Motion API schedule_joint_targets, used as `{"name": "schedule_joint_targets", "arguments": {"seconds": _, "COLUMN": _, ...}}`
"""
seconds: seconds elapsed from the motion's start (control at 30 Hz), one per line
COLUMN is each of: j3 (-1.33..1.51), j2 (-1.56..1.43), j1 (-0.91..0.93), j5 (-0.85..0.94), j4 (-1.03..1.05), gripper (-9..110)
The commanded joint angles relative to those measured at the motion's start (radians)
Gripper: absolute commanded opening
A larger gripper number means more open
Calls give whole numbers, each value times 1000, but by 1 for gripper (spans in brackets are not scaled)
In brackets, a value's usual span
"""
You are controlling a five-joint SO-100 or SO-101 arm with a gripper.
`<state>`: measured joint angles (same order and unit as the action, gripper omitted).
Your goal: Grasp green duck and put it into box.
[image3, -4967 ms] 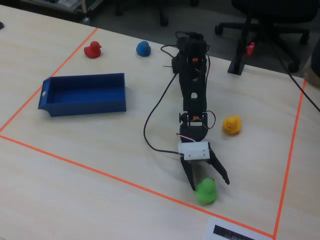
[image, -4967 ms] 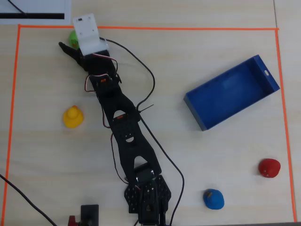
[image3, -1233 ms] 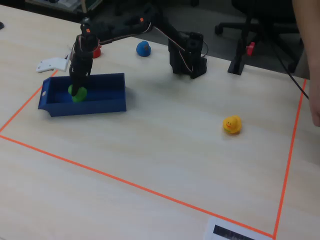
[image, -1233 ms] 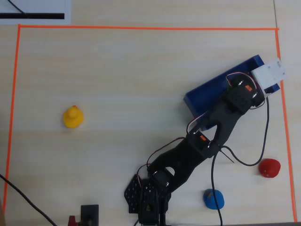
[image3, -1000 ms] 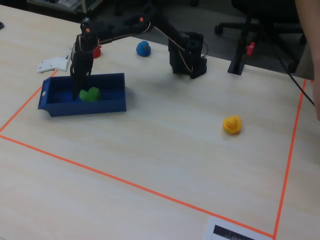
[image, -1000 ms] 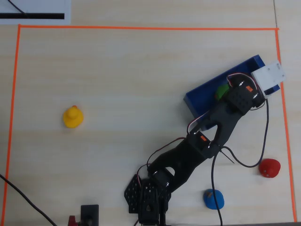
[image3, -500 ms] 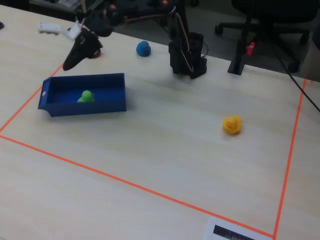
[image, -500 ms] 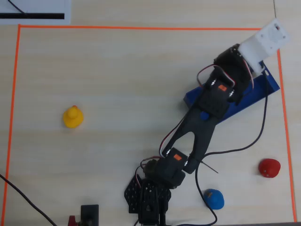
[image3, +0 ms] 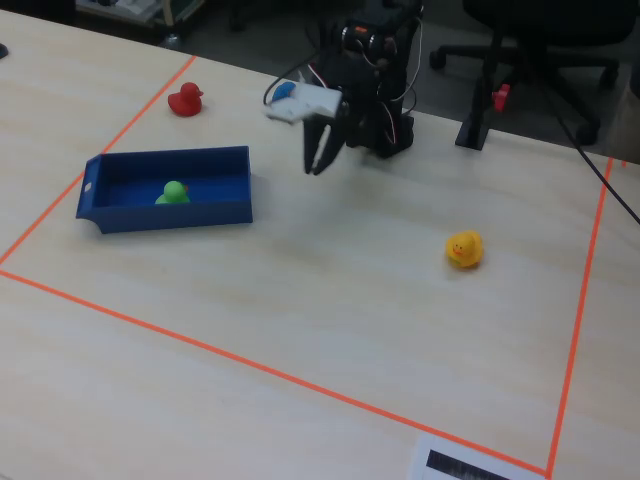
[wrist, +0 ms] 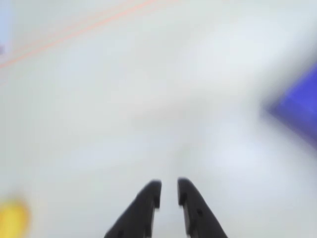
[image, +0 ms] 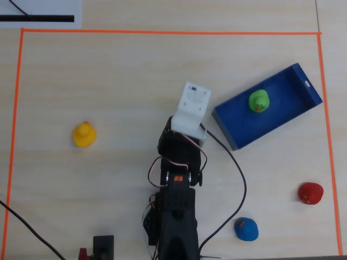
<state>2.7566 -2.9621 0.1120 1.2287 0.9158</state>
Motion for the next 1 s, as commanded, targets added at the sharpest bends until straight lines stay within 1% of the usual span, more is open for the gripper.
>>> {"name": "schedule_joint_targets", "arguments": {"seconds": 0.0, "j3": 184, "j2": -341, "j1": -72, "j5": 6, "j4": 295, "gripper": 0}}
{"name": "schedule_joint_targets", "arguments": {"seconds": 0.1, "j3": 235, "j2": -348, "j1": -84, "j5": 6, "j4": 298, "gripper": 0}}
{"name": "schedule_joint_targets", "arguments": {"seconds": 0.33, "j3": 353, "j2": -348, "j1": -86, "j5": 51, "j4": 215, "gripper": 0}}
{"name": "schedule_joint_targets", "arguments": {"seconds": 0.53, "j3": 354, "j2": -348, "j1": -126, "j5": 32, "j4": 298, "gripper": 0}}
{"name": "schedule_joint_targets", "arguments": {"seconds": 0.67, "j3": 354, "j2": -350, "j1": -127, "j5": 41, "j4": 393, "gripper": 0}}
{"name": "schedule_joint_targets", "arguments": {"seconds": 0.97, "j3": 354, "j2": -350, "j1": -91, "j5": 34, "j4": 394, "gripper": 0}}
